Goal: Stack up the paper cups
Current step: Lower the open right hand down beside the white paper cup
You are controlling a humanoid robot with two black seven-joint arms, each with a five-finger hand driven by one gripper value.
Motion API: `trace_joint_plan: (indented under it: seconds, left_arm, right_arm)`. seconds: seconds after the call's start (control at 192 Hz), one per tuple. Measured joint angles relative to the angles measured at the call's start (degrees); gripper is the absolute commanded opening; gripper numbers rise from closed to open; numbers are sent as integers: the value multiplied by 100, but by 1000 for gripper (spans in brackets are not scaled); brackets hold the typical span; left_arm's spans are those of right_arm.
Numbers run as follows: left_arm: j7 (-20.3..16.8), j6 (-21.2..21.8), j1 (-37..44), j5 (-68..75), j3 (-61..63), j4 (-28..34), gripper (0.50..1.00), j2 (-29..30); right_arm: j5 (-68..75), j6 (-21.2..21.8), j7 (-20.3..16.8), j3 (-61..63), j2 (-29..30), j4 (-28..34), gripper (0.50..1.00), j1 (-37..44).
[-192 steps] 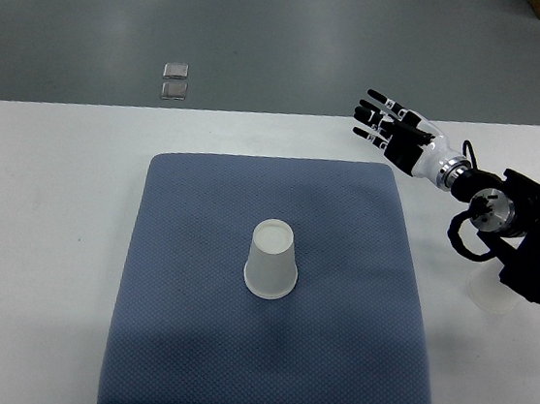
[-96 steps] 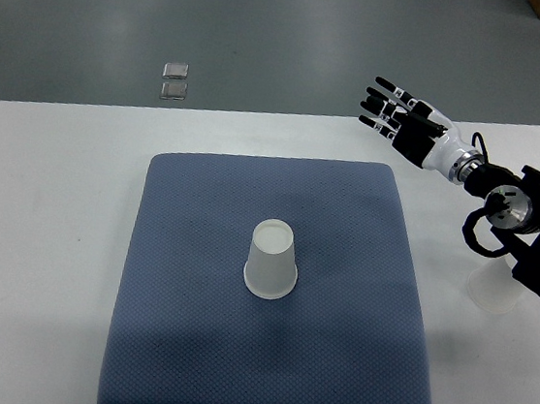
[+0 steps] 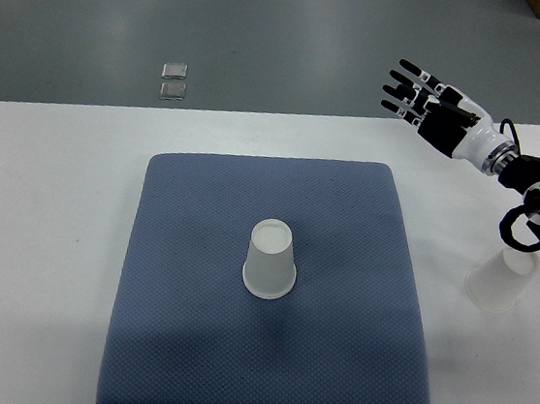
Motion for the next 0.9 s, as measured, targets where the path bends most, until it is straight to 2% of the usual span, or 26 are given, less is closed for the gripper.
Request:
trace_joint_plan:
  seconds: [0.089,0.172,0.402,0.542,0.72,0.819,0.902]
  left_arm:
    - [0,0,0,0,1,0,1000,0]
    - [1,0,1,0,1,0,1000,0]
    - [2,0,0,-3,-3,-1,1000,0]
    - [2,0,0,-3,-3,-1,1000,0]
    - [2,0,1,-3,-2,-1,1000,0]
    - [2,0,0,-1,-2,-2,1000,0]
    - [2,0,1,0,-2,-2,1000,0]
  right_arm:
    - [-308,2,67,-1,-96,3,921,132]
    - [-818,2,317,-2,-215,4,919,198]
    - [-3178,2,1760,-16,-753,45,917,376]
    - [-4906,3,2376,-85,-854,54,919,427]
    - [-6844,3,2555,-434,-1249,74,919,634]
    - [-7278,3,2559,-863,-1559,164,917,798]
    - [-7341,2,2560,-1462,-1993,472,917,1005]
